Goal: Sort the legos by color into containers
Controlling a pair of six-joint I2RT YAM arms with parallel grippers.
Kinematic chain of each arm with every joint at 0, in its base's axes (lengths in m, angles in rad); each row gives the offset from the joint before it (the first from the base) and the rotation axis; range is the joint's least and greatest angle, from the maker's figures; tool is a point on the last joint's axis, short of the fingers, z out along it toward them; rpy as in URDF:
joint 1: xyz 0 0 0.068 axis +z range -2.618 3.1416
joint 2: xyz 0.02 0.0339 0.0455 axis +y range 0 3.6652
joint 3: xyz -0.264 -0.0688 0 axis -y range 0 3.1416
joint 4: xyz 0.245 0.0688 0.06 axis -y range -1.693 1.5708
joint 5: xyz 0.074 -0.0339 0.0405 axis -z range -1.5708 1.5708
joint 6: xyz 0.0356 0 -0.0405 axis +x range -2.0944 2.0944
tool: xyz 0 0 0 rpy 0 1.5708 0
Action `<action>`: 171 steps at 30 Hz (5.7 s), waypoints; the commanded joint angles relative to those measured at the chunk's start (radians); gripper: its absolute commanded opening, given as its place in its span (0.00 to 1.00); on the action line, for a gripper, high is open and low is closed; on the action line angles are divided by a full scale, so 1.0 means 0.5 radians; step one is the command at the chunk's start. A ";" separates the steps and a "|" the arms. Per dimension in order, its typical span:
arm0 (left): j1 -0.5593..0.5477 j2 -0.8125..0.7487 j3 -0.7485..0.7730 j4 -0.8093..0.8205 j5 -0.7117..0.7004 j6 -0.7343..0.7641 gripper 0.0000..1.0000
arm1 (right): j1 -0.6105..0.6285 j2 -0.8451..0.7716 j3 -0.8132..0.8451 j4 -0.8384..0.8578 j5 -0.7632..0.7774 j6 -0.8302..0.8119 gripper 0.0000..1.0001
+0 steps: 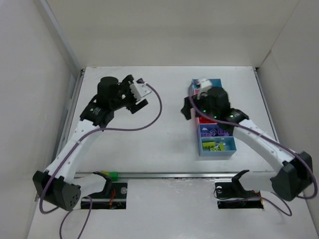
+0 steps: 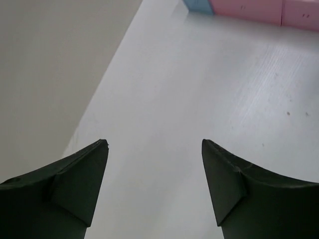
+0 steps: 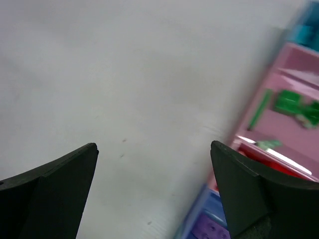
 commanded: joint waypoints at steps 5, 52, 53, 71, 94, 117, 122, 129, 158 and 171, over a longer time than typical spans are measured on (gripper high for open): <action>0.406 -0.552 -0.316 -0.320 0.189 -0.407 0.73 | 0.464 0.485 0.152 0.334 -0.798 -0.554 1.00; -1.020 0.199 -0.771 -1.351 -0.725 0.640 0.74 | 0.753 -0.288 -0.277 0.255 0.210 0.207 1.00; -0.998 0.199 -0.734 -1.320 -0.704 0.478 0.74 | 0.753 -0.288 -0.277 0.255 0.210 0.234 1.00; 0.793 -0.172 -0.215 -1.105 -0.676 -0.692 0.73 | 1.112 0.669 0.125 0.606 -0.295 0.480 0.90; 1.389 -0.252 -0.415 -1.075 -0.415 -0.794 0.75 | 1.634 2.068 0.659 1.620 -0.652 0.105 0.69; 1.407 -0.550 -0.550 -0.826 -0.412 -0.739 0.78 | 1.753 2.050 0.407 1.960 -0.685 0.136 0.69; 1.407 -0.568 -0.568 -0.808 -0.430 -0.739 0.78 | 1.753 2.069 0.389 1.960 -0.404 0.155 0.69; 1.407 -0.587 -0.587 -0.789 -0.449 -0.739 0.78 | 1.753 2.069 0.431 1.960 -0.262 0.112 0.70; 1.407 -0.587 -0.623 -0.716 -0.449 -0.739 0.78 | 1.753 2.032 0.563 1.721 -0.532 -0.045 0.74; 1.407 -0.605 -0.623 -0.716 -0.449 -0.739 0.78 | 1.753 2.188 0.729 1.721 -0.603 0.026 0.74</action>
